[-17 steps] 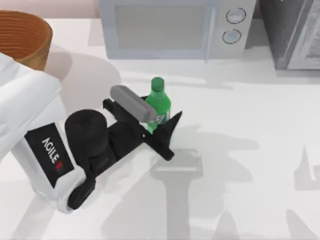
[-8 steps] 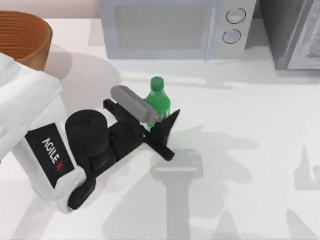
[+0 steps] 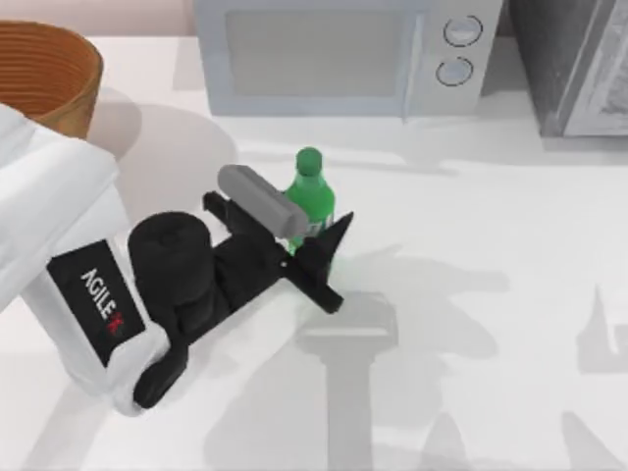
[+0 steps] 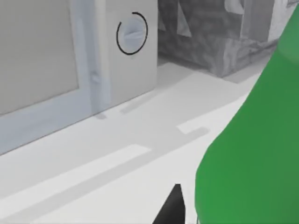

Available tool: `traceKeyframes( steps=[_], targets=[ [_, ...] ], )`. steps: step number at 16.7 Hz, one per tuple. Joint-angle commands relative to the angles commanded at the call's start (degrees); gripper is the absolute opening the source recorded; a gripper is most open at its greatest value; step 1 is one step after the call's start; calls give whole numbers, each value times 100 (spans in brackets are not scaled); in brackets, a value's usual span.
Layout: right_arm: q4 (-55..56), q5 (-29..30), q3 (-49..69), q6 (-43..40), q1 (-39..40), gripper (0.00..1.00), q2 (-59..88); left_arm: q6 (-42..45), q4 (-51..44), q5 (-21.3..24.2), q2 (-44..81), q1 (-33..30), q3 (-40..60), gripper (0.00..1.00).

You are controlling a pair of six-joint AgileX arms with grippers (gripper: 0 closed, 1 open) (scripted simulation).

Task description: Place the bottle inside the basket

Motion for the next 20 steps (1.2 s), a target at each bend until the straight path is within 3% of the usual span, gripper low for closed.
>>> traceKeyframes(
  steps=[6, 15, 20],
  targets=[
    [0, 0, 0, 0, 0, 100, 0, 152, -1484, 78, -1056, 775, 665, 0],
    [0, 0, 0, 0, 0, 100, 0, 107, -5067, -142, -3205, 3184, 2022, 0],
    [0, 0, 0, 0, 0, 100, 0, 8, -6247, -339, -3808, 4195, 2431, 0]
  ],
)
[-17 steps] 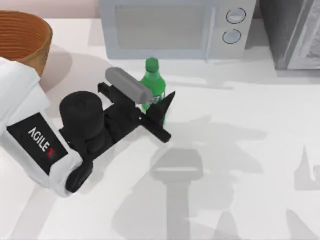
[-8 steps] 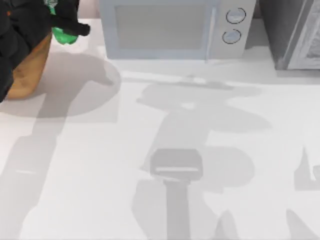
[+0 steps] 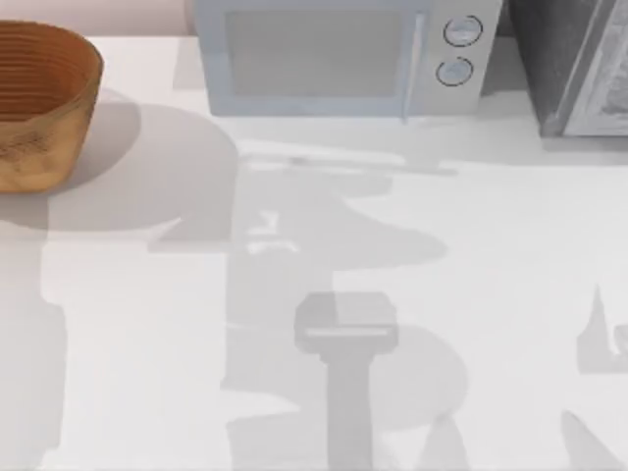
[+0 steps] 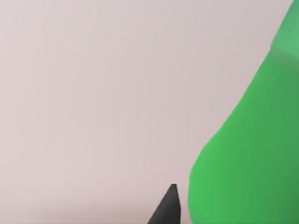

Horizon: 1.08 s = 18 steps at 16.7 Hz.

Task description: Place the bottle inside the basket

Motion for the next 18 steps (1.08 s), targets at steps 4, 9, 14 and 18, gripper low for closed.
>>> traceKeyframes(
  steps=[4, 9, 14, 18],
  targets=[
    [0, 0, 0, 0, 0, 100, 0, -10, -96, -20, -68, 95, 37, 0],
    [0, 0, 0, 0, 0, 100, 0, 0, 124, -53, 194, 41, 143, 0],
    [0, 0, 0, 0, 0, 100, 0, -21, 720, -125, 1110, -42, 369, 0],
    [0, 0, 0, 0, 0, 100, 0, -26, 824, -163, 1232, -70, 423, 0]
  ],
)
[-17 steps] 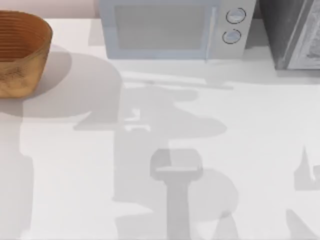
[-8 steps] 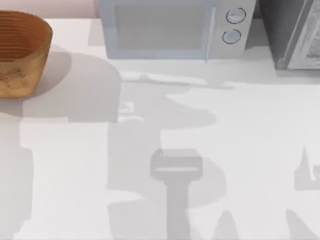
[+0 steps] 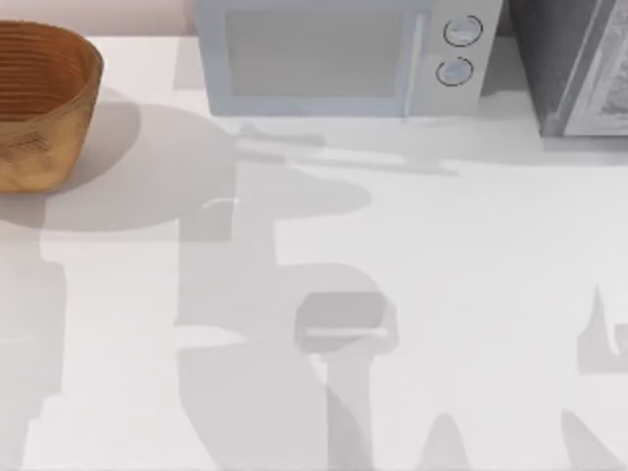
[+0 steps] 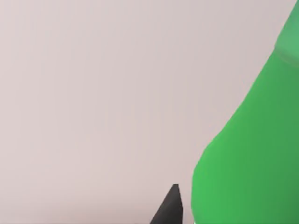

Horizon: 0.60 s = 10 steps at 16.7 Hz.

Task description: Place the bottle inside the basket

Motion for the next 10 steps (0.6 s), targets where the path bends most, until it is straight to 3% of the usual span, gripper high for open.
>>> traceKeyframes(
  steps=[1, 10],
  targets=[
    [0, 0, 0, 0, 0, 100, 0, 0, 0, 0, 0, 0, 0, 0],
    [0, 0, 0, 0, 0, 100, 0, 0, 0, 0, 0, 0, 0, 68]
  ],
)
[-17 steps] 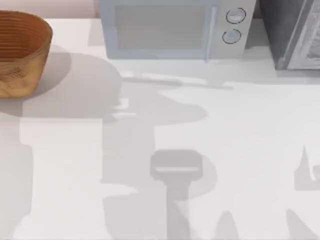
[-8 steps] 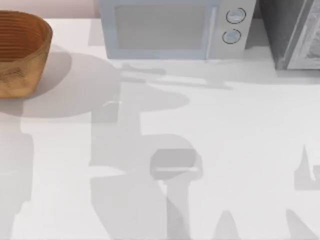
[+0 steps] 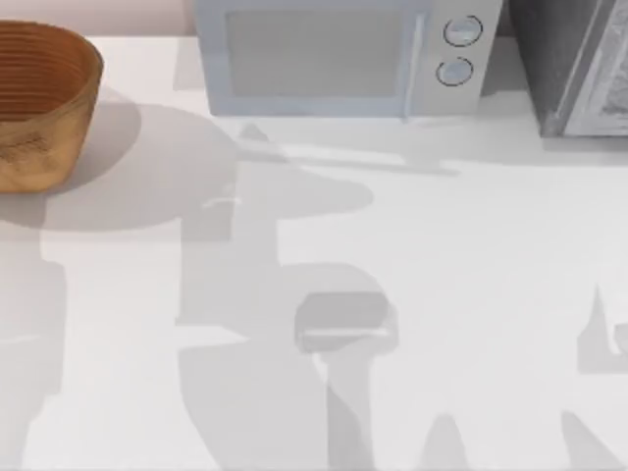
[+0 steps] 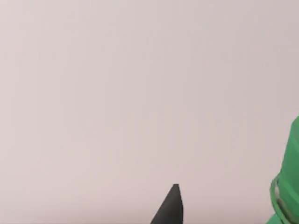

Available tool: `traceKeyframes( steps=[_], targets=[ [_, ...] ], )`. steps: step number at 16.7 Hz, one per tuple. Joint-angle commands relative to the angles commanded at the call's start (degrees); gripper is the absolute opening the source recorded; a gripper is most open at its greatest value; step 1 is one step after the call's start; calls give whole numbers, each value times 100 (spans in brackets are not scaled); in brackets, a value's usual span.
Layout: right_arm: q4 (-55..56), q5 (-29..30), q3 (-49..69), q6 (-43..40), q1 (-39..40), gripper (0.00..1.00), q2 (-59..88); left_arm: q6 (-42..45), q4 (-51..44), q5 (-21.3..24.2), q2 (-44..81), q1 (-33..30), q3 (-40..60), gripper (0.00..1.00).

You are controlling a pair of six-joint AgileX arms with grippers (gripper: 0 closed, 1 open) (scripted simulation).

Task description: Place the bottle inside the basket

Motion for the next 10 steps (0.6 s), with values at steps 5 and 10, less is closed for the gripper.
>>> traceKeyframes(
  steps=[5, 10],
  targets=[
    [0, 0, 0, 0, 0, 100, 0, 0, 0, 0, 0, 0, 0, 100],
    [0, 0, 0, 0, 0, 100, 0, 0, 0, 0, 0, 0, 0, 100]
  ],
)
